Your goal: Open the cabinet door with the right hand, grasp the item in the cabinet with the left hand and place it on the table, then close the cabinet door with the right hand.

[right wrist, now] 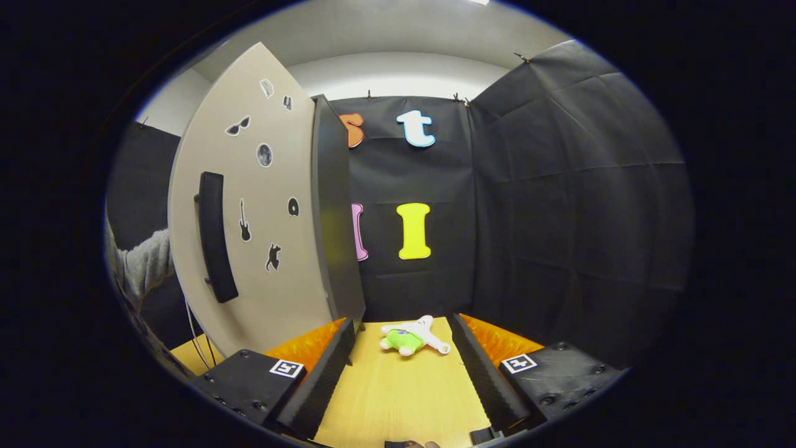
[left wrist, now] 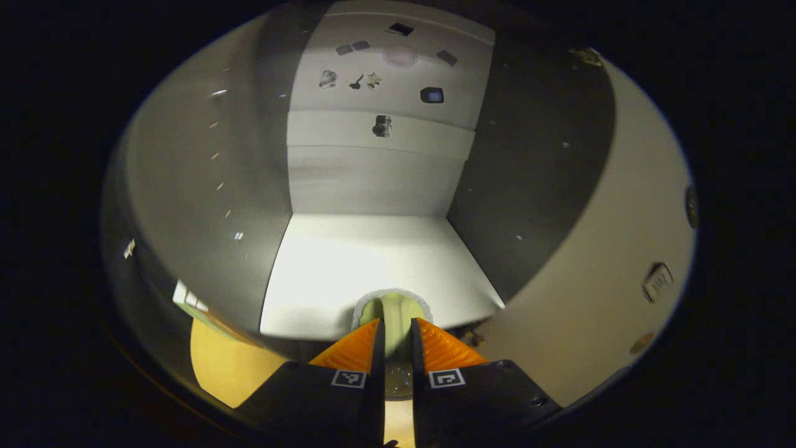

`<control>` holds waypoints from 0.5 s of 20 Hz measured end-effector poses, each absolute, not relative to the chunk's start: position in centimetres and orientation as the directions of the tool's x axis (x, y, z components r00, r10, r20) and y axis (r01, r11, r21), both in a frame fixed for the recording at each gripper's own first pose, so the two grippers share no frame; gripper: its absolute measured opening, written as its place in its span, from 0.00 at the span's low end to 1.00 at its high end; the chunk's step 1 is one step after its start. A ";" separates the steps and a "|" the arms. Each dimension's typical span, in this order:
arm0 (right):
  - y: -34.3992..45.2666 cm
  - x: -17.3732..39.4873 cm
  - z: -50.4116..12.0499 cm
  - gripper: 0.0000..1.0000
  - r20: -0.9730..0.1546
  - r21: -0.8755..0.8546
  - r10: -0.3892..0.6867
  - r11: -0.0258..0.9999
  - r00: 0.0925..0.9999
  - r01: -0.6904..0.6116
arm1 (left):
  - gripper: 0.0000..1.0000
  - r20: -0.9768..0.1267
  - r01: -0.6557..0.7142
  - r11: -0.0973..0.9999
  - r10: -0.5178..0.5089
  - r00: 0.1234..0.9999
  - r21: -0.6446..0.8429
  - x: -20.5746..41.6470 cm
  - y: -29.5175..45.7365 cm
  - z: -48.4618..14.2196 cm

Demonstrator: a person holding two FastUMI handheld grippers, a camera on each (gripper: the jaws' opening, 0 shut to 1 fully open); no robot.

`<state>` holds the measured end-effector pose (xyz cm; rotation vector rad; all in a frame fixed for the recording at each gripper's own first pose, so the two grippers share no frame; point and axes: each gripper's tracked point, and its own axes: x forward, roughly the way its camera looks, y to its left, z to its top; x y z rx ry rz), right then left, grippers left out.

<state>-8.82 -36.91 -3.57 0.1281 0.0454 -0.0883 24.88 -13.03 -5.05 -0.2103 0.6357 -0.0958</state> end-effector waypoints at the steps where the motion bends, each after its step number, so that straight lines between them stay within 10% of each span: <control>1: -36.0 -8.8 -3.8 0.99 -0.060 0.136 -0.055 0.989 0.997 0.063 | 0.22 -0.582 0.020 0.969 -0.163 0.796 -0.244 22.9 -13.0 -5.9; 10: -32.4 -8.7 -4.0 0.97 -0.090 0.148 0.065 0.988 0.994 -0.052 | 0.22 -0.678 -0.085 0.929 -0.199 0.707 -0.361 11.6 -14.1 -20.8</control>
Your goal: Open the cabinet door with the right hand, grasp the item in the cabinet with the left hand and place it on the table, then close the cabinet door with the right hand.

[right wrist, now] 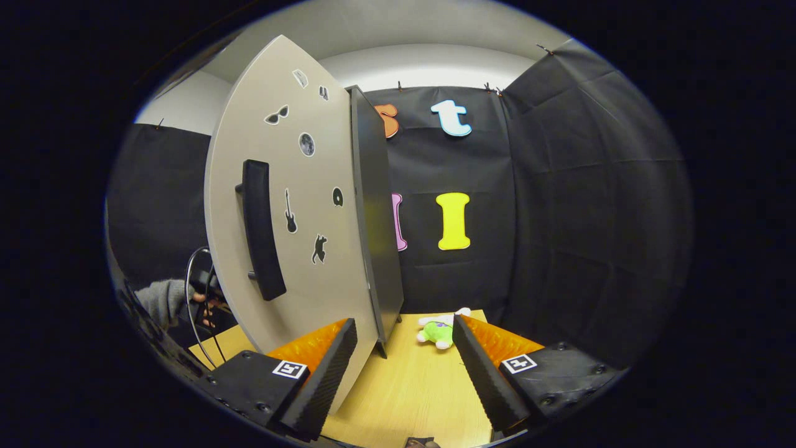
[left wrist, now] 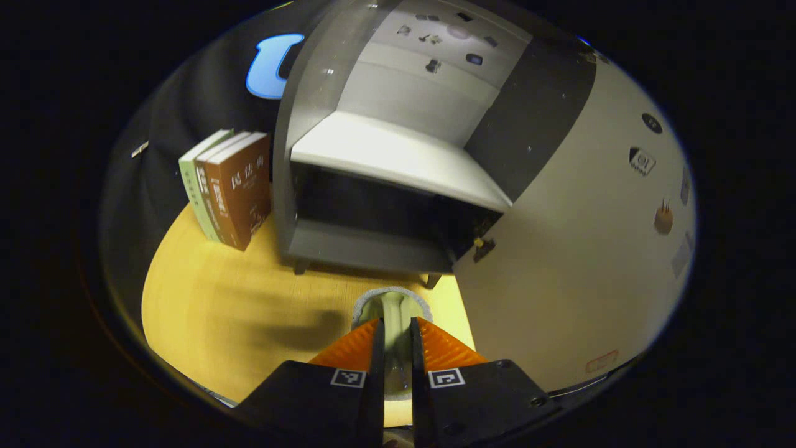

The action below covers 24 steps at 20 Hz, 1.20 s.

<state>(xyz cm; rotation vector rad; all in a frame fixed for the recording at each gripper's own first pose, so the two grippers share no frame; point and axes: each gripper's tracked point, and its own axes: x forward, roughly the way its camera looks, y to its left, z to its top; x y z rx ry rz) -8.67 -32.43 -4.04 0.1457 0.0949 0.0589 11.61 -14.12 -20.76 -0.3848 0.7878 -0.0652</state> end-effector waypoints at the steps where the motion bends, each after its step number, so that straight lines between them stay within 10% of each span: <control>1: -32.1 -8.4 -4.0 0.98 -0.092 0.162 0.069 0.985 0.993 -0.054 | 0.22 -0.686 -0.087 0.930 -0.197 0.700 -0.356 11.1 -14.3 -22.2; 24: -29.3 -9.9 -5.7 0.98 -0.209 0.218 0.133 0.972 0.969 -0.086 | 0.27 -0.771 -0.150 0.962 -0.085 0.632 -0.229 5.4 -18.5 -42.2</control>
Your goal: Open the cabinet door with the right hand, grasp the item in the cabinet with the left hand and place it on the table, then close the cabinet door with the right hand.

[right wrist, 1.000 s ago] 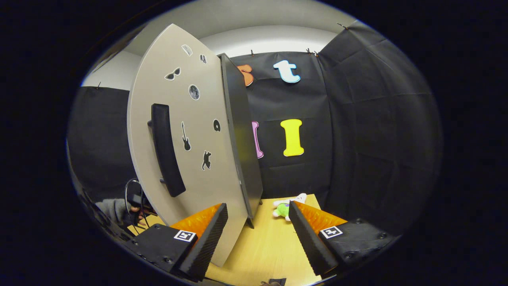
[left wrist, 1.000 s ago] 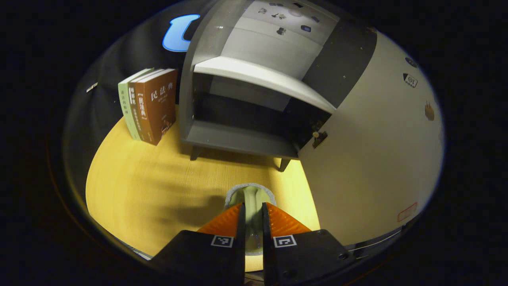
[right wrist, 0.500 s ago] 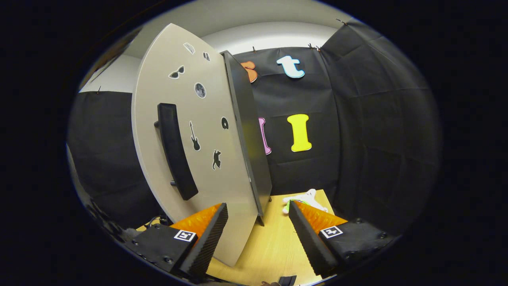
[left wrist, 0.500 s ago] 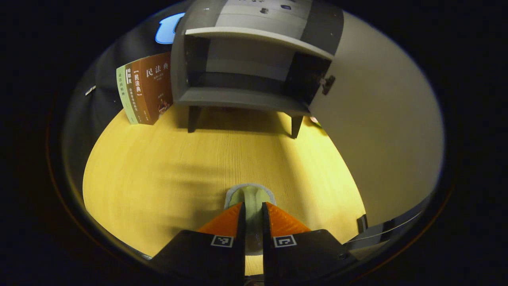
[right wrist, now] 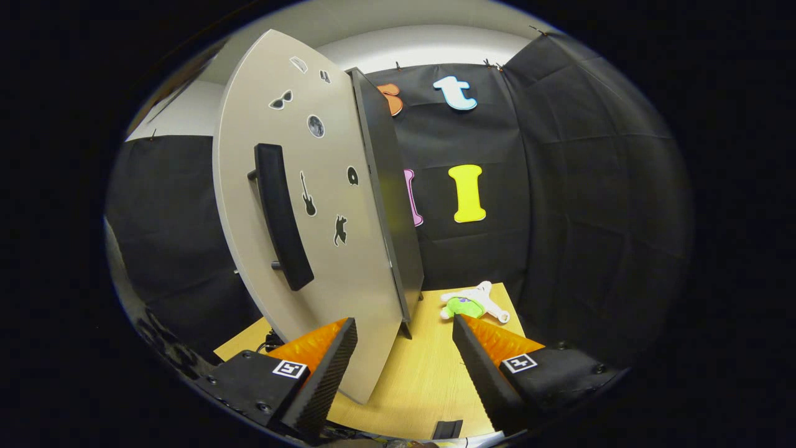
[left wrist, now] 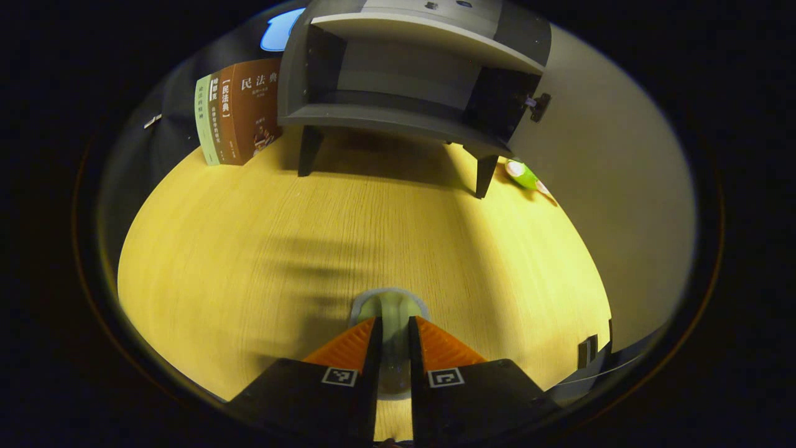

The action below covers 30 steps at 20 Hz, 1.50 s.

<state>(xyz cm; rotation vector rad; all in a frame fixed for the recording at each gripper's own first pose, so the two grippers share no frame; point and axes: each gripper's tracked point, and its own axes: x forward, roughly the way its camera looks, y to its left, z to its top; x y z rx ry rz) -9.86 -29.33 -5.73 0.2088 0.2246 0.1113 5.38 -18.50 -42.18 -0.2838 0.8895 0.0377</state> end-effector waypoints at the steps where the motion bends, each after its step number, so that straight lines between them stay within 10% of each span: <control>1: -29.3 -9.8 -5.7 0.98 -0.210 0.219 0.135 0.972 0.968 -0.088 | 0.32 -0.768 -0.153 0.962 -0.079 0.635 -0.226 5.4 -18.3 -42.1; 4: -28.8 -9.7 -5.6 0.98 -0.204 0.222 0.153 0.969 0.967 -0.106 | 0.43 -0.769 -0.163 0.959 -0.078 0.634 -0.232 5.3 -18.0 -41.8; 9: -27.5 -10.0 -4.9 0.98 -0.180 0.213 0.202 0.963 0.963 -0.162 | 0.94 -0.725 -0.121 0.976 -0.050 0.687 -0.182 5.3 -16.6 -37.5; 19: -23.8 -9.4 -2.0 0.98 -0.080 0.271 0.351 0.908 0.933 -0.318 | 0.95 -0.291 0.132 0.981 -0.169 0.942 -0.143 8.8 -15.9 -13.6; 30: -20.7 -9.1 0.6 0.97 -0.029 0.236 0.398 0.894 0.917 -0.380 | 0.93 -0.114 0.301 0.942 -0.319 0.941 -0.149 4.2 -16.5 -5.0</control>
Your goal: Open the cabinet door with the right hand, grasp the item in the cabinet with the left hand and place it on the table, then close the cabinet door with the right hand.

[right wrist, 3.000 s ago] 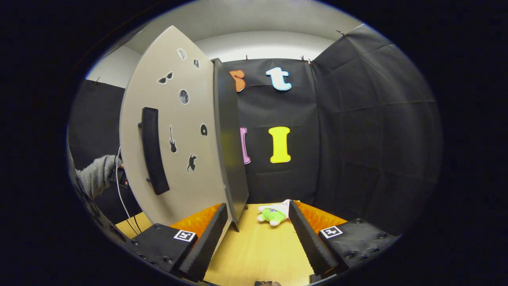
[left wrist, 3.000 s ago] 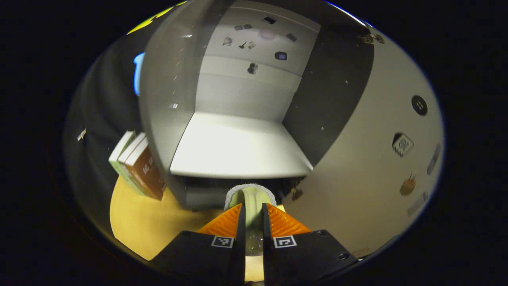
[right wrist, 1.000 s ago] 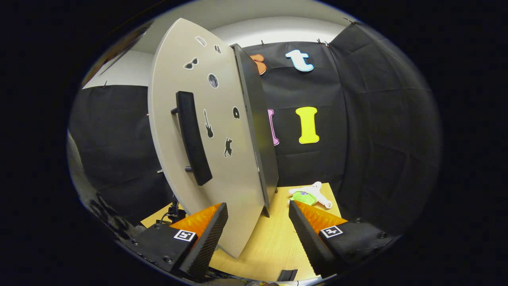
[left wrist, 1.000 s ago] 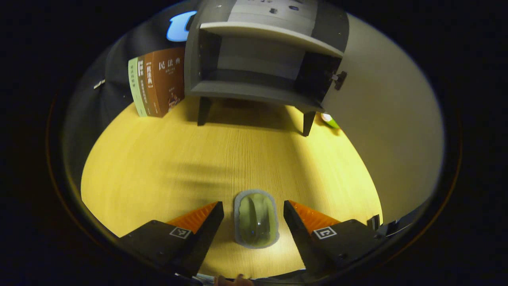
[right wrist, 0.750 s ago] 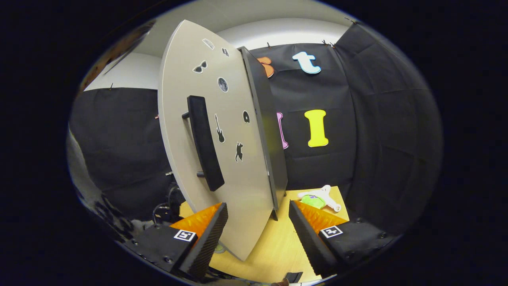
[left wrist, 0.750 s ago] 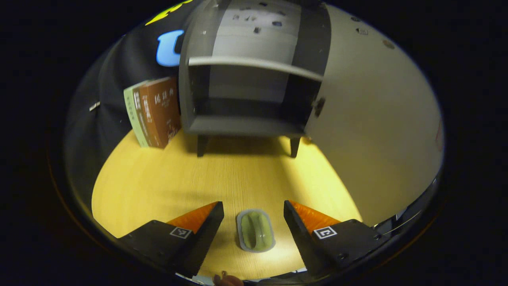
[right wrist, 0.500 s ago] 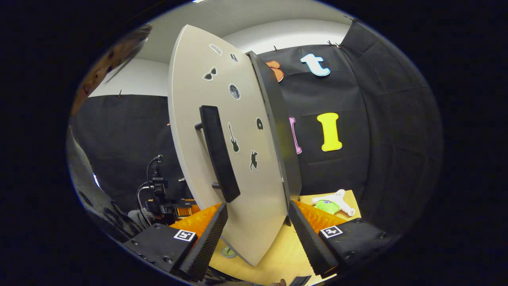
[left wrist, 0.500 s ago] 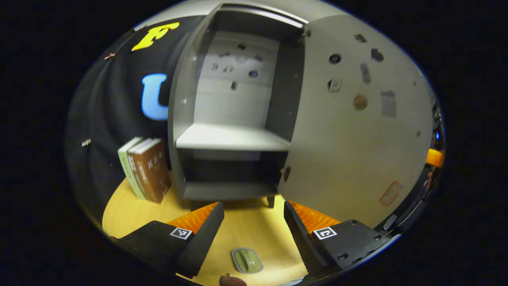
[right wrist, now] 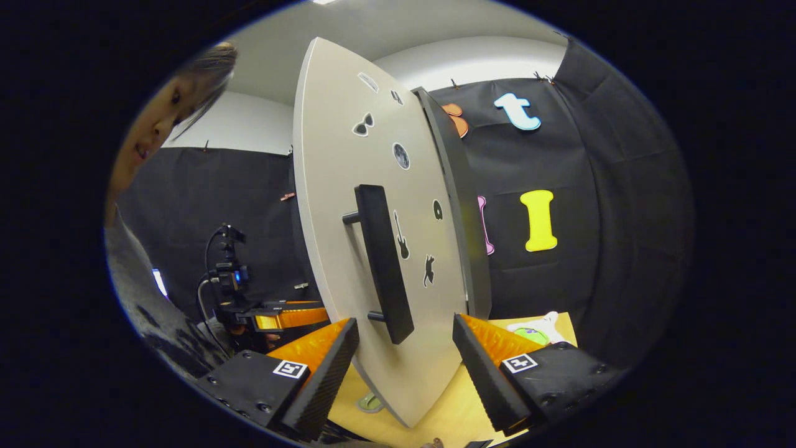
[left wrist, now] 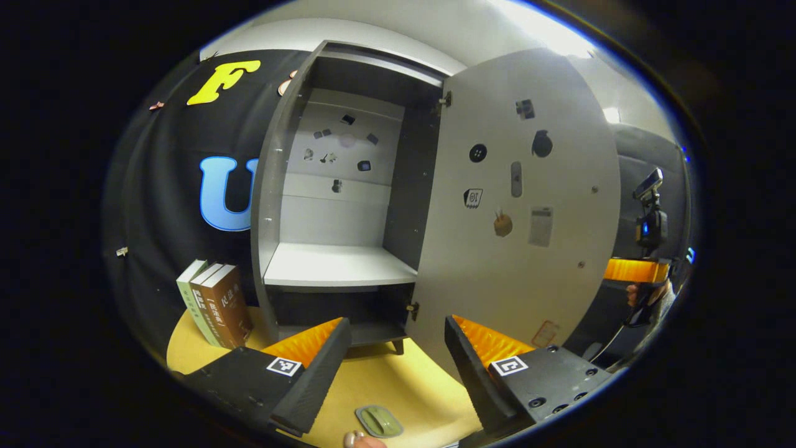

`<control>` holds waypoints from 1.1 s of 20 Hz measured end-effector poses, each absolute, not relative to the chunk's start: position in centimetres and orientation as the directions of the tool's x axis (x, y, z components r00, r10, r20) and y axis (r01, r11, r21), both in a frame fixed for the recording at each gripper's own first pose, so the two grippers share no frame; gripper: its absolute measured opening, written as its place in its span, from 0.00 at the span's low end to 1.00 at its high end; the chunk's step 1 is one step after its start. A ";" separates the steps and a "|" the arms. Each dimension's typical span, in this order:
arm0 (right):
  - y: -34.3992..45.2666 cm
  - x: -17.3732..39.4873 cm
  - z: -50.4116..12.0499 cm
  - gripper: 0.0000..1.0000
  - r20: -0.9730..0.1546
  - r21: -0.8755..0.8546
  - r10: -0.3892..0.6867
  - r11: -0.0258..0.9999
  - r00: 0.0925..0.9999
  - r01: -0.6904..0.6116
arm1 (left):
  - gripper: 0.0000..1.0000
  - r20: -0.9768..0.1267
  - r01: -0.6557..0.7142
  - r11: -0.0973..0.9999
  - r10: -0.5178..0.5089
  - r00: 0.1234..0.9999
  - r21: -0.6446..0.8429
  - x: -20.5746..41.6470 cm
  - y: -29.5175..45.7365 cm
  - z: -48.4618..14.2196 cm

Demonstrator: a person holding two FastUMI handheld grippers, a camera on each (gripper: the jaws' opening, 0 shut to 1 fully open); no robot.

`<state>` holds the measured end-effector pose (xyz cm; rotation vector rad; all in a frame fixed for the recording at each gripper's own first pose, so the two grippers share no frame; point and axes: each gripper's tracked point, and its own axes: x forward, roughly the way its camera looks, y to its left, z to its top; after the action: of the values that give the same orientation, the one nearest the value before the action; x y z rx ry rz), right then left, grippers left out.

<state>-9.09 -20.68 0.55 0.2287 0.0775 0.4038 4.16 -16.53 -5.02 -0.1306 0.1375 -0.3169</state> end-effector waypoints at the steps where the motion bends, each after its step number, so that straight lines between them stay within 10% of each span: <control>1: -20.3 -8.9 0.6 0.97 -0.032 0.238 0.389 0.898 0.921 -0.371 | 0.95 -0.107 0.309 0.940 -0.326 0.940 -0.145 3.9 -15.9 -4.7; 18: 1.5 -1.1 2.7 0.98 0.080 0.319 0.553 0.774 0.829 -0.547 | 0.95 -0.136 0.171 0.974 -0.192 0.972 -0.152 -3.1 -0.1 -4.7; 22: -3.8 -0.8 3.1 0.97 0.111 0.225 0.333 0.910 0.937 -0.349 | 0.95 -0.070 0.137 0.981 -0.147 0.987 -0.140 -2.3 -0.1 -2.8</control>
<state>-0.83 -3.80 3.09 0.2447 -0.0703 0.3519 -2.33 -0.11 -2.76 -0.1354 0.0802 -0.1430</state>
